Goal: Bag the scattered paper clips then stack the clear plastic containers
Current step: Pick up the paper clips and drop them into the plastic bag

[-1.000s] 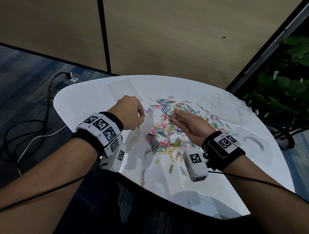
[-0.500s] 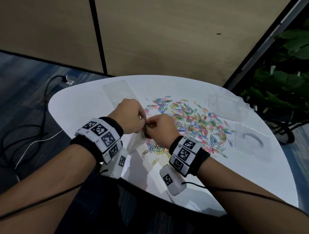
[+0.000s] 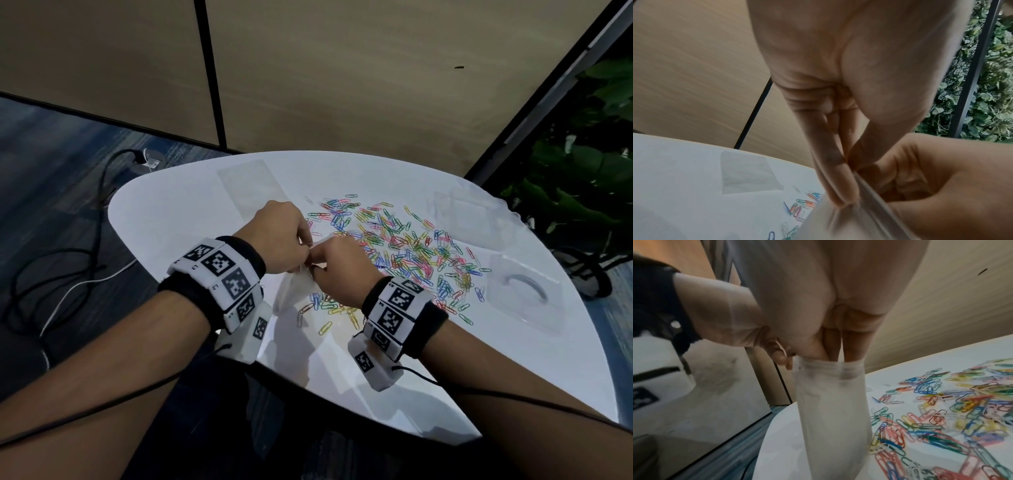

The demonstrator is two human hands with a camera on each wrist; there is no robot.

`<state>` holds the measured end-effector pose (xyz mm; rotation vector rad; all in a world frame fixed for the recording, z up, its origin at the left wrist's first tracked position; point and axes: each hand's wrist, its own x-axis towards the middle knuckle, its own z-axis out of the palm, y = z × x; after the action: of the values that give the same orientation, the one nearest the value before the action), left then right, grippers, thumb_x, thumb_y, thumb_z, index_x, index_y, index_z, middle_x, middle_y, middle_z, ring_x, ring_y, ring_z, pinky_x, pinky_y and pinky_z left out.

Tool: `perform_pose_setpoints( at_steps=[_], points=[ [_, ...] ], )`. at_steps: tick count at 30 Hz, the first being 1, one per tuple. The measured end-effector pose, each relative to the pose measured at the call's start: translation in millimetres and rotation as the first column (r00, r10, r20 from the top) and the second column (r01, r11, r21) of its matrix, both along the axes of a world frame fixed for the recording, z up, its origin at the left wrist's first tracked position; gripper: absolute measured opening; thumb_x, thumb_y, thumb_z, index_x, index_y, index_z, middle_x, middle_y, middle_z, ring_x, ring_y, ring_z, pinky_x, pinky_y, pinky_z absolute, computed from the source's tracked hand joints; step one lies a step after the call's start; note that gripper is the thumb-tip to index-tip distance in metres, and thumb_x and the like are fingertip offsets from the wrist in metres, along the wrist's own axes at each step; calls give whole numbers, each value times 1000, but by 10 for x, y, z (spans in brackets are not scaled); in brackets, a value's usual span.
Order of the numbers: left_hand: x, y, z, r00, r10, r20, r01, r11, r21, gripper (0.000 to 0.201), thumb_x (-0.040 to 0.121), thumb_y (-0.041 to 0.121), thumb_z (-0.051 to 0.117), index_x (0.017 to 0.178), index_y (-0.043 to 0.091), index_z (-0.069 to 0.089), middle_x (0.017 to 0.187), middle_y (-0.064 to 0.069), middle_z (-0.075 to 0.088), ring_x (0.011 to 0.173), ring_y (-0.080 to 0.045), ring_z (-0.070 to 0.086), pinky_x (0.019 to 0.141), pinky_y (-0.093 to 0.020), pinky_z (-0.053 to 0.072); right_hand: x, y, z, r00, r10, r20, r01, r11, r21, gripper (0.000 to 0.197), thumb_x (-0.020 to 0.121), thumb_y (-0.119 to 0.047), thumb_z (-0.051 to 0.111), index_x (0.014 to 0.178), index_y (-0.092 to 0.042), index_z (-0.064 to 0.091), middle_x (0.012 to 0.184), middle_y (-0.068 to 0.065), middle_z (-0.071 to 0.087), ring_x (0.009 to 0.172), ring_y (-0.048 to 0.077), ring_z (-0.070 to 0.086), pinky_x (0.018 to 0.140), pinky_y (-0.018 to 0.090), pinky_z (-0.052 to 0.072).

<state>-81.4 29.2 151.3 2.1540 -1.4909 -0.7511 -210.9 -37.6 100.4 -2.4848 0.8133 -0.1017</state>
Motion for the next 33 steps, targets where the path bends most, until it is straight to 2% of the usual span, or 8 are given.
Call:
perform_pose_setpoints(
  at_steps=[7, 10, 13, 17, 20, 23, 28, 33],
  points=[
    [123, 7, -6, 999, 39, 30, -40, 999, 21, 22, 88, 7, 57, 96, 11, 77, 70, 2, 69, 64, -19, 76, 67, -27, 60, -333, -151, 225, 880, -374, 293, 180, 833, 523, 14, 87, 2, 64, 93, -5, 75, 88, 10, 75, 79, 26, 73, 68, 38, 62],
    [169, 23, -3, 998, 59, 28, -60, 998, 35, 21, 88, 7, 57, 95, 10, 77, 72, -1, 71, 62, -18, 76, 62, -25, 59, -684, -271, 41, 931, -356, -82, 357, 839, 412, 37, 79, -10, 78, 113, -10, 64, 90, 7, 71, 75, 24, 73, 69, 41, 62],
    [196, 37, 9, 998, 62, 32, -63, 997, 46, 22, 88, 6, 56, 95, 8, 77, 67, 9, 64, 62, -19, 76, 64, -27, 60, -1011, -183, -251, 803, -273, -530, 471, 835, 283, 78, 69, -16, 87, 132, -16, 41, 111, 10, 62, 63, 19, 68, 56, 29, 59],
    [232, 61, 10, 996, 84, 36, -86, 995, 51, 21, 88, 7, 57, 93, 9, 77, 71, 1, 69, 62, -18, 76, 63, -26, 59, -1168, 29, -704, 789, -313, -529, 470, 861, 192, 87, 56, -26, 93, 125, -17, 40, 110, 9, 56, 81, 21, 60, 58, 24, 45],
    [250, 73, 2, 995, 101, 14, -102, 993, 58, 21, 88, 7, 57, 94, 9, 77, 74, -7, 73, 62, -17, 75, 70, -33, 63, -1050, 90, -917, 838, -400, -372, 484, 859, 169, 68, 58, -27, 89, 112, -20, 47, 104, 7, 55, 77, 20, 57, 58, 22, 39],
    [278, 84, -6, 993, 117, 1, -117, 991, 61, 21, 89, 7, 57, 95, 10, 76, 72, -9, 75, 62, -18, 76, 74, -35, 64, -851, 60, -976, 876, -397, -273, 452, 875, 176, 56, 64, -21, 84, 107, -23, 49, 105, 7, 56, 80, 21, 57, 68, 22, 43],
    [376, 113, -15, 990, 140, 17, -141, 988, 62, 20, 89, 8, 57, 93, 12, 77, 72, -7, 77, 62, -17, 76, 76, -32, 63, -535, 22, -949, 943, -237, -232, 253, 967, 41, 63, 86, -8, 65, 142, -20, 40, 137, 11, 37, 109, 27, 55, 99, 33, 46],
    [405, 129, -3, 990, 139, 16, -139, 989, 53, 18, 91, 11, 58, 92, 13, 76, 71, -7, 77, 63, -15, 76, 77, -31, 62, -418, 1, -1096, 890, 77, -450, -134, 986, -96, 79, 90, -45, 54, 153, -29, 9, 161, 14, 9, 139, 42, 27, 115, 52, 27]
  ],
)
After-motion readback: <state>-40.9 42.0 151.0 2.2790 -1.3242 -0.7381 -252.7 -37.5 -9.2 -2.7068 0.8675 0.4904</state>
